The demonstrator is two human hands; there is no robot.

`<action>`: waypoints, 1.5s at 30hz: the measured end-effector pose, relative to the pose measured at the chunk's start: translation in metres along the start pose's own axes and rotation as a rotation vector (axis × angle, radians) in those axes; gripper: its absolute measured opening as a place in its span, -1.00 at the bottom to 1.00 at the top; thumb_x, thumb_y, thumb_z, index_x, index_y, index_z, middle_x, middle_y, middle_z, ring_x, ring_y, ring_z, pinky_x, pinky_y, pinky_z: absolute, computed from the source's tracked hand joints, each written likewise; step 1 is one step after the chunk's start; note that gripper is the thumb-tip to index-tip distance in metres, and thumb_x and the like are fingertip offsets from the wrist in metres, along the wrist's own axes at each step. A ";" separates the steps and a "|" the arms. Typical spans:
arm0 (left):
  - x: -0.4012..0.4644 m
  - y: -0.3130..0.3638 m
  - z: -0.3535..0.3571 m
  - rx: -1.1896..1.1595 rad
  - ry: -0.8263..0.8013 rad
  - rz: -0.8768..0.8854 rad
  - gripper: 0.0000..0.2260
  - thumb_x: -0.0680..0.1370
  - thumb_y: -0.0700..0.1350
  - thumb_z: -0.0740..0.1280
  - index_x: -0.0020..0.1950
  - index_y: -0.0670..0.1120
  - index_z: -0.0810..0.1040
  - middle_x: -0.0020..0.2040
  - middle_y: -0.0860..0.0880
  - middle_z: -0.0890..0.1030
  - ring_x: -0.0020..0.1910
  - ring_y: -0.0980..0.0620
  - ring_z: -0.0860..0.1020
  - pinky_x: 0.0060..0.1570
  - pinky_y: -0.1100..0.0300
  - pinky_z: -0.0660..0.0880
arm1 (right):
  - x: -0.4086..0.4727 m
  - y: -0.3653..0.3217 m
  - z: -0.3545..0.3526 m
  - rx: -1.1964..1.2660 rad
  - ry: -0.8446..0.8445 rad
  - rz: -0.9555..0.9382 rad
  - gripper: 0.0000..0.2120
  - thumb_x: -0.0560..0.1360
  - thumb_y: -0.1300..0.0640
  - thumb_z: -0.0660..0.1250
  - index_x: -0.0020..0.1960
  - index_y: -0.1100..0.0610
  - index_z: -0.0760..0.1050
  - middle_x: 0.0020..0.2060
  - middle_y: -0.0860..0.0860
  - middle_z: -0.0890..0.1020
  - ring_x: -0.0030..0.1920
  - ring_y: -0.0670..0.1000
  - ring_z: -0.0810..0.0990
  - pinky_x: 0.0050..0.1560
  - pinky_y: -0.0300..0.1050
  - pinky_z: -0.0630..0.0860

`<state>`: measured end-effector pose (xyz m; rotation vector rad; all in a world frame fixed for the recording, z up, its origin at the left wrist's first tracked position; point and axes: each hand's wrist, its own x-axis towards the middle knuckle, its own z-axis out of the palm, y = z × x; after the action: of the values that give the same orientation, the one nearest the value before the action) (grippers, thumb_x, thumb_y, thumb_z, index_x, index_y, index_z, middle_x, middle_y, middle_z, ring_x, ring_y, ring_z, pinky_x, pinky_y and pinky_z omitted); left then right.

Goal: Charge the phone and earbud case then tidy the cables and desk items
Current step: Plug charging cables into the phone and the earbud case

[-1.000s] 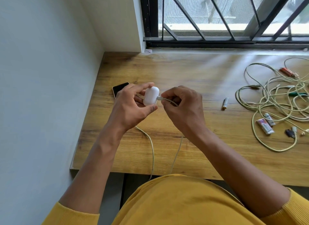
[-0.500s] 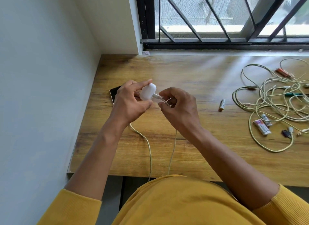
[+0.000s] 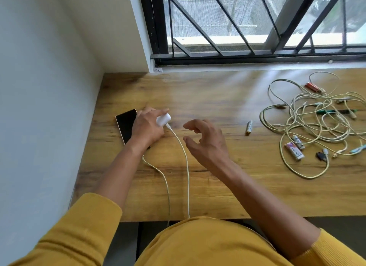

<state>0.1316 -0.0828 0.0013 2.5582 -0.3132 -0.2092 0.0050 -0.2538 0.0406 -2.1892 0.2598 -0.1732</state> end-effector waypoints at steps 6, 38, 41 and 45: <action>0.003 -0.001 0.011 0.038 -0.046 0.002 -0.41 0.52 -0.32 0.39 0.50 0.12 0.56 0.40 -0.08 0.55 0.42 -0.18 0.43 0.47 -0.03 0.35 | -0.003 0.011 0.000 -0.042 0.009 0.005 -0.75 0.48 0.13 0.51 0.14 -0.03 0.66 0.01 -0.15 0.62 0.02 -0.19 0.50 -0.04 -0.26 0.36; -0.278 0.050 -0.002 -0.236 0.368 -0.218 -0.67 0.65 -0.08 0.40 0.42 0.09 0.61 0.37 0.13 0.64 0.36 0.14 0.56 0.42 -0.10 0.50 | -0.107 -0.006 -0.017 0.038 -0.288 -0.216 -0.70 0.64 0.07 0.39 0.35 0.09 0.59 0.11 0.00 0.68 0.10 0.00 0.64 0.12 0.13 0.63; -0.316 0.055 0.009 -0.257 0.393 -0.277 -0.67 0.66 -0.08 0.40 0.43 0.09 0.61 0.37 0.14 0.63 0.35 0.17 0.56 0.40 -0.07 0.52 | -0.132 -0.004 -0.021 0.053 -0.342 -0.259 -0.70 0.64 0.05 0.39 0.36 0.05 0.59 0.10 -0.06 0.68 0.09 -0.06 0.65 0.10 0.09 0.63; -0.364 0.061 0.029 -0.265 0.445 -0.367 -0.65 0.65 -0.08 0.41 0.44 0.09 0.60 0.34 0.15 0.64 0.31 0.20 0.55 0.39 -0.04 0.51 | -0.171 0.004 -0.018 0.080 -0.449 -0.278 -0.70 0.65 0.04 0.39 0.37 0.03 0.57 0.12 -0.06 0.67 0.10 -0.08 0.64 0.06 0.02 0.64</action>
<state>-0.2356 -0.0512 0.0409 2.2969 0.3326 0.1759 -0.1649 -0.2279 0.0426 -2.1109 -0.2994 0.1539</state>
